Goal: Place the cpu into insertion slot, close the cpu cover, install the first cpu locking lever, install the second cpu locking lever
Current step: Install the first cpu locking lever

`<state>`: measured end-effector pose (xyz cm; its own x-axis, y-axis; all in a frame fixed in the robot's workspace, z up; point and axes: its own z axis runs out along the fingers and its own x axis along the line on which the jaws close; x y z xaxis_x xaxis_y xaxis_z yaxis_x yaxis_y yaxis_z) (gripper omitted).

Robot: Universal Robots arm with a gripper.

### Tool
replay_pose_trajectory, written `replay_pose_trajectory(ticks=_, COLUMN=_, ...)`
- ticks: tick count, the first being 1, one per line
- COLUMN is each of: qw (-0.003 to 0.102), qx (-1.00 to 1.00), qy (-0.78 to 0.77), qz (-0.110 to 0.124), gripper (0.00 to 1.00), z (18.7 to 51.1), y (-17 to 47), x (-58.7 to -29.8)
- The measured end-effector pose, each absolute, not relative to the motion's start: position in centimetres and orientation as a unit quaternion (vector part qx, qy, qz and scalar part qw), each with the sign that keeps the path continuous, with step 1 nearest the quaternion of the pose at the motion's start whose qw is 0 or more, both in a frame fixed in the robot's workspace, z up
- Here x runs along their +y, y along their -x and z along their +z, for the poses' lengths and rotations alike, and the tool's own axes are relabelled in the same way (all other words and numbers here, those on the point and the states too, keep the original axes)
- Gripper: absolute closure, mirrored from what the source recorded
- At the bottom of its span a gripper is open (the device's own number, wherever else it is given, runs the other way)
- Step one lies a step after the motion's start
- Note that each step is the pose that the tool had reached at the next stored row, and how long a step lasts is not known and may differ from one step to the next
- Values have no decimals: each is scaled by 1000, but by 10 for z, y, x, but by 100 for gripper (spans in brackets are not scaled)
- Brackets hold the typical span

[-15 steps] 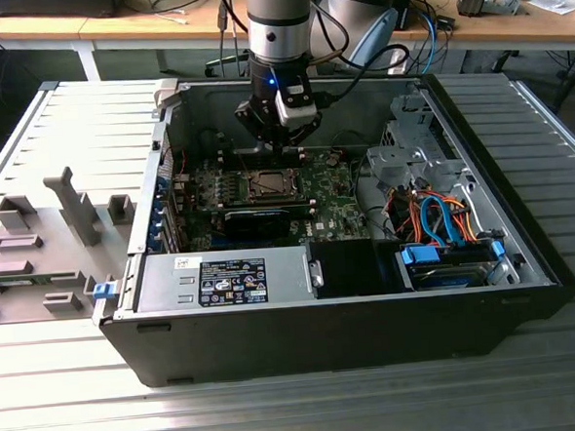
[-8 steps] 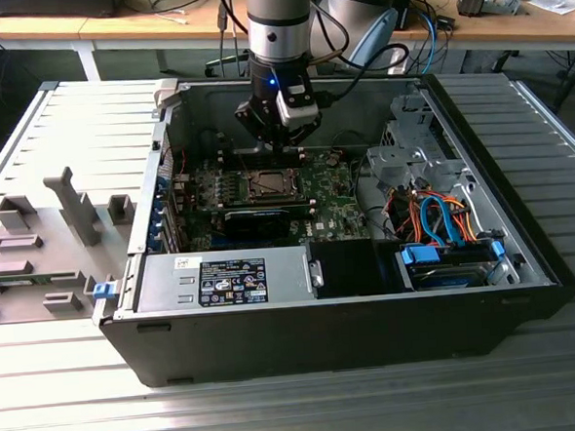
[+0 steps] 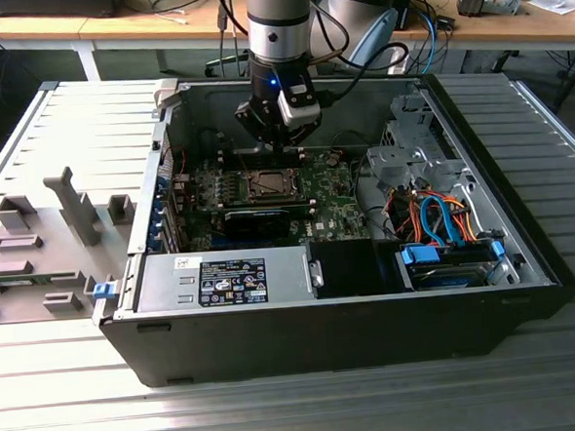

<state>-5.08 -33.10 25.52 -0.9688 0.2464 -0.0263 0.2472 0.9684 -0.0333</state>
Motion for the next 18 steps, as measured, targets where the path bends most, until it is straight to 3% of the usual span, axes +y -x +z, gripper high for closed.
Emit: replay_pose_trajectory(ticks=18, qw=12, qx=996, qy=-92, qz=-18, gripper=89, z=255, y=51, x=-331)
